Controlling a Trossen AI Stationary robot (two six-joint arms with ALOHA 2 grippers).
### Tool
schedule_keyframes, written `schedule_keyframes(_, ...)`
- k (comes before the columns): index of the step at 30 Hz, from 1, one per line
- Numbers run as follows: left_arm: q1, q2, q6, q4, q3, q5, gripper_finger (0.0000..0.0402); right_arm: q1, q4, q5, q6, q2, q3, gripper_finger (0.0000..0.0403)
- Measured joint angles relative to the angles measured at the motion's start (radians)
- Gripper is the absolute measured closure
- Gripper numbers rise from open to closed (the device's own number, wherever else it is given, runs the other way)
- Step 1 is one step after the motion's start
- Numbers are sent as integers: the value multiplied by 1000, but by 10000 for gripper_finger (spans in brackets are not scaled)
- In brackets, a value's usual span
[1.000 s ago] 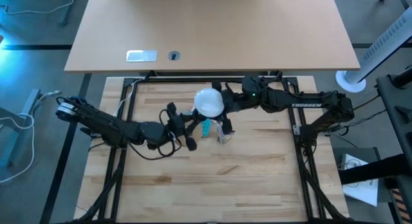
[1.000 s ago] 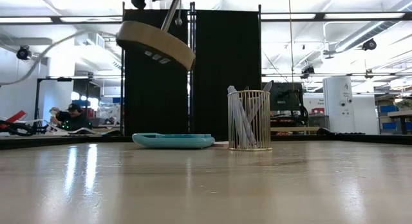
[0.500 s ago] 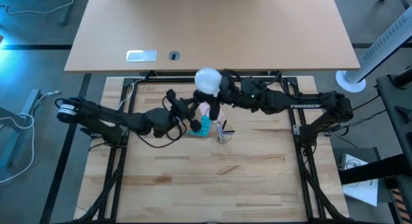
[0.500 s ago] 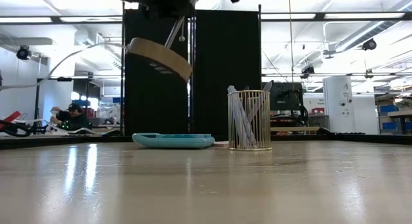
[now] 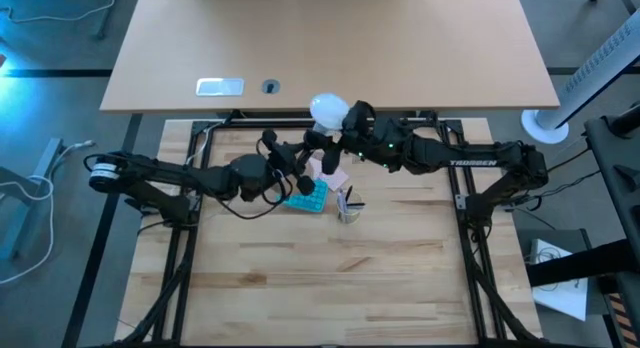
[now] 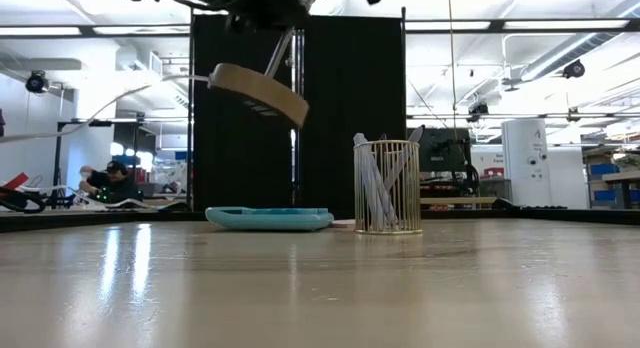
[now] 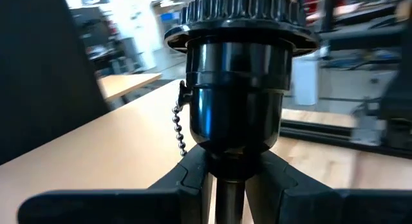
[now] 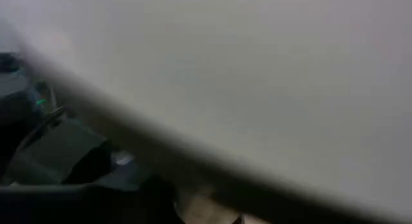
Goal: Screw lightbulb
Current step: Insert the lightbulb into the black table lamp
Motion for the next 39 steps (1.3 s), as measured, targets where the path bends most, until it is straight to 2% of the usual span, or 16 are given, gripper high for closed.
schedule_keyframes(6,-2,-3,-49,-13,0,123,341,-4,-115,-127,-89,-78,0,114)
schedule_keyframes(10,-2,-3,-105,-11,0,199,341,-14,-168,-308,-140,-129,0,91)
schedule_keyframes(15,-4,-3,-127,-3,0,322,341,-21,-204,-531,-216,-149,-4,89)
schedule_keyframes(19,-10,12,-136,4,0,359,340,-32,-204,-644,-267,-132,-6,97)
schedule_keyframes(22,-22,27,-130,11,-1,449,340,-48,-227,-741,-311,-111,-7,102)
schedule_keyframes(27,-62,42,-120,10,-2,500,340,-78,-230,-1014,-337,-71,-9,112)
schedule_keyframes(35,-73,42,-114,8,-2,508,340,-85,-223,-1113,-402,-68,-23,119)
schedule_keyframes(39,-75,42,-118,11,-2,519,340,-85,-180,-1120,-409,-68,-45,114)
